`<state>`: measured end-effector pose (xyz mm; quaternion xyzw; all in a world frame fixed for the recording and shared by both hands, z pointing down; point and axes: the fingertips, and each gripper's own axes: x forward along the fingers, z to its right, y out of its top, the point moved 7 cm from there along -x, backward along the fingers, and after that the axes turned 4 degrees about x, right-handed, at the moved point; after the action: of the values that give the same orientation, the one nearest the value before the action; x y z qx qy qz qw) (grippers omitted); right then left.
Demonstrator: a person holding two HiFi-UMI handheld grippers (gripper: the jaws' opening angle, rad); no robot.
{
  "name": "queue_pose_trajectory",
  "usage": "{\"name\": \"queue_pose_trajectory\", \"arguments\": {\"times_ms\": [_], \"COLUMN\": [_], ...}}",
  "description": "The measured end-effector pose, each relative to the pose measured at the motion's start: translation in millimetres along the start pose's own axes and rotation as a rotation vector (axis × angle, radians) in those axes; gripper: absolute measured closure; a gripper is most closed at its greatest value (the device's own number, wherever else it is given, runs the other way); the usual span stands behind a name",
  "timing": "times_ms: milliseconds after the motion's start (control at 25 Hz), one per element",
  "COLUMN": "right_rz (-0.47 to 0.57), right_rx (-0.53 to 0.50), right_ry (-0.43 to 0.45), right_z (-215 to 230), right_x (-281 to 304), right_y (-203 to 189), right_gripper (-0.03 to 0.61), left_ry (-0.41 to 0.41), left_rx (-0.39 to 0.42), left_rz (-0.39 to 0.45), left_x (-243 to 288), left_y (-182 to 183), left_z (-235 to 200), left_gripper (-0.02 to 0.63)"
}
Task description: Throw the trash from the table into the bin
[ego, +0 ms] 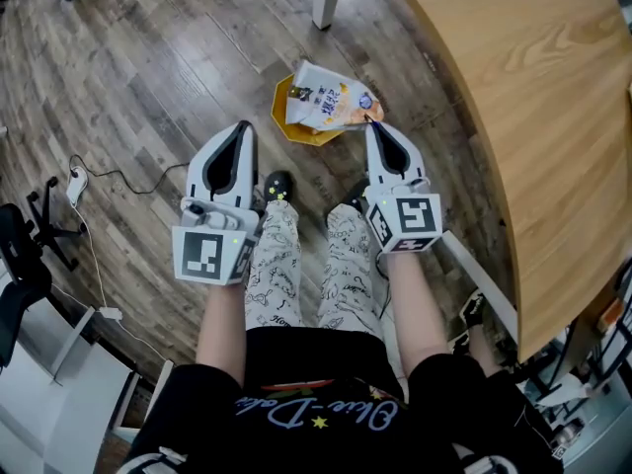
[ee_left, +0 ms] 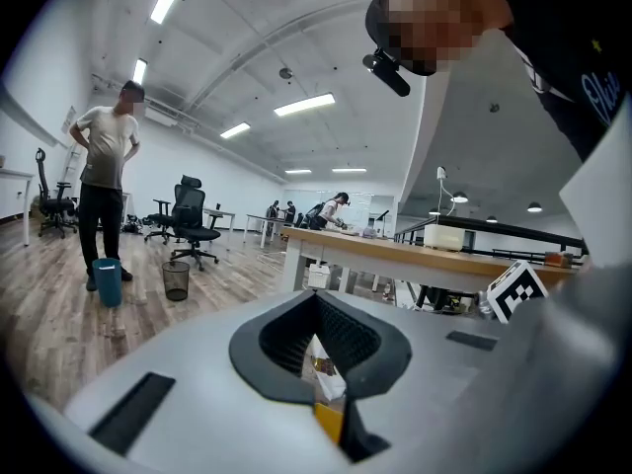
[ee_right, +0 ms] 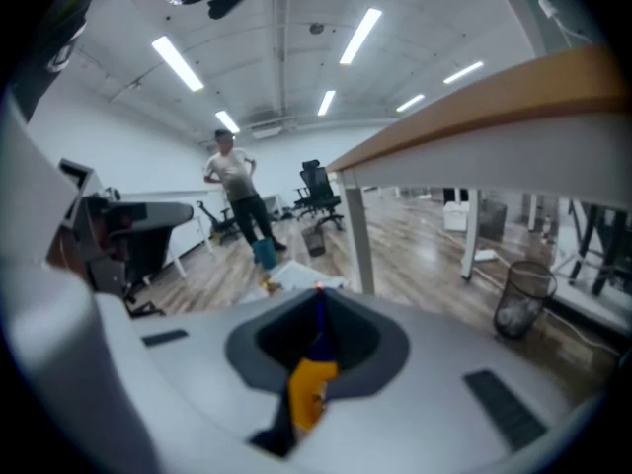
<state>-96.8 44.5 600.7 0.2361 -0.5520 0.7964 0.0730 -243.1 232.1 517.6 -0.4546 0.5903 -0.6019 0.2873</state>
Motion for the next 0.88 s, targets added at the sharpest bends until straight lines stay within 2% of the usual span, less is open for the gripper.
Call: {"name": "queue_pose_trajectory", "arguments": {"times_ms": [320,440,600,880], "right_rz": [-0.019,-0.03,-0.043,-0.066], "right_rx": [0.033,0.038,0.051,0.053], "right_ry": [-0.031,-0.017,0.003,-0.003], "right_z": [8.0,10.5,6.8,9.5], "right_x": [18.1,25.6,36.5,52.1], "right_y": [-30.8,-40.1,-53.7,-77.5], "right_gripper": [0.56,0.56,0.56,0.56], "left_ry": [0.021,0.014,-0.024,-0.012], "left_rx": [-0.007,-0.011,0.029,0.029], "left_rz": [-0.01,-0.007,-0.027,-0.03], "left_x": [1.8,6.6,5.6,2.3], "left_y": [-27.0,-33.6,-41.4,-56.7], "left_z": [-11.5,-11.9,-12.9,-17.7], "left_gripper": [0.603,0.603,0.603,0.603]}}
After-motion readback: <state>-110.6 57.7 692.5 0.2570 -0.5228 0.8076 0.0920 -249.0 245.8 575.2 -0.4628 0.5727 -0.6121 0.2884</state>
